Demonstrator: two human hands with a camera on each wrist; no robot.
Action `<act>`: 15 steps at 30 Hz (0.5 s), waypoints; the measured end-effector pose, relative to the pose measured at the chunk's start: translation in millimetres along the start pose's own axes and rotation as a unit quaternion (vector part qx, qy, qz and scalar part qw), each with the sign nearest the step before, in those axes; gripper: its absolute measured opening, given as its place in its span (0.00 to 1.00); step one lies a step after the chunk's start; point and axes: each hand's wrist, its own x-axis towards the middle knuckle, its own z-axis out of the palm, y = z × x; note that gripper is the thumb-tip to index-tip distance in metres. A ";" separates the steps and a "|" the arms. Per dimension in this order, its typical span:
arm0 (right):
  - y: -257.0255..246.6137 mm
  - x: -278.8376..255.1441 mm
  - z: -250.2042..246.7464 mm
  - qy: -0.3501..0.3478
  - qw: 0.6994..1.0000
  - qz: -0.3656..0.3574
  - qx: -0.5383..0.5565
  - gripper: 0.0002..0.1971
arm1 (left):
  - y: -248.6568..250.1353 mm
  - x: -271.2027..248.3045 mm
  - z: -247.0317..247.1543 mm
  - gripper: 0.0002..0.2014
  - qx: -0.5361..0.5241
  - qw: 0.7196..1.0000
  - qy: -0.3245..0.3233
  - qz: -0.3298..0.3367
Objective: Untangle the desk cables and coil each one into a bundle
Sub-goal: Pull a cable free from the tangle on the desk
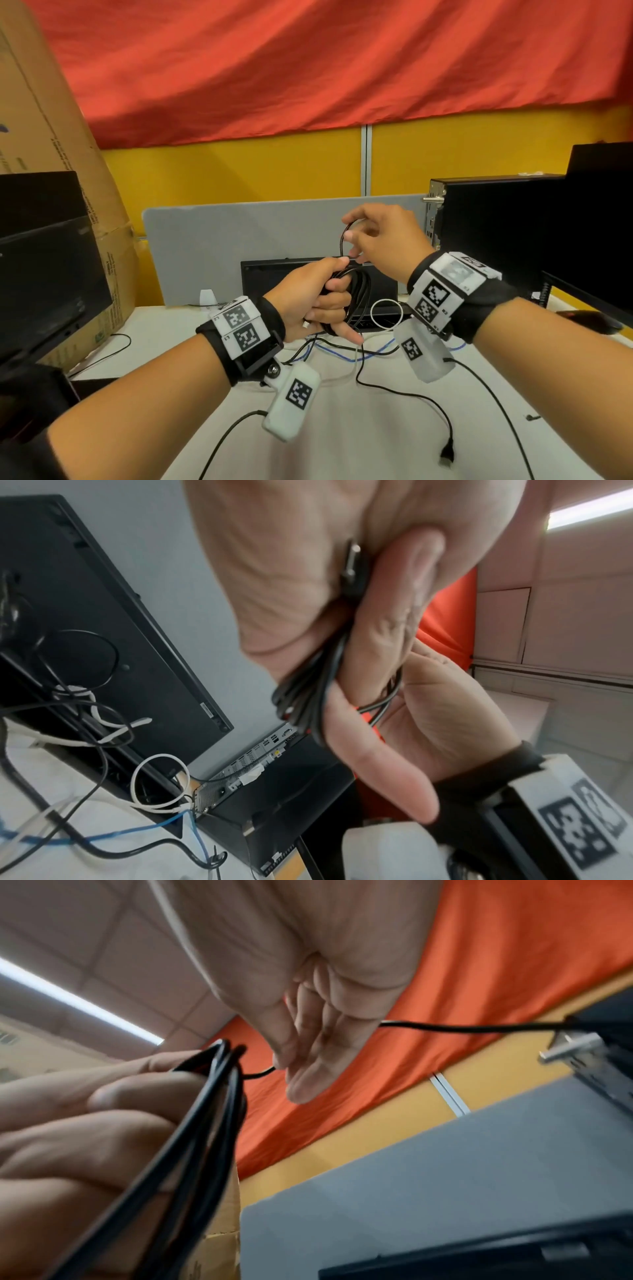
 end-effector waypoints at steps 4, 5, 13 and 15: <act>0.2 -3.2 9.7 -0.010 0.992 0.060 0.110 0.05 | -0.8 2.2 0.4 0.22 -0.057 0.998 0.010 0.022; 0.6 -4.4 12.0 -0.034 0.988 0.073 0.130 0.08 | -0.1 2.9 -0.9 0.23 -0.074 0.997 0.013 0.028; 0.2 -16.9 10.3 -0.198 0.960 0.075 0.185 0.18 | 7.6 0.4 -14.1 0.24 -0.003 0.997 0.035 0.067; 0.6 -17.2 11.6 -0.171 0.980 0.061 0.082 0.20 | 9.7 0.2 -15.1 0.22 0.068 0.992 0.081 0.063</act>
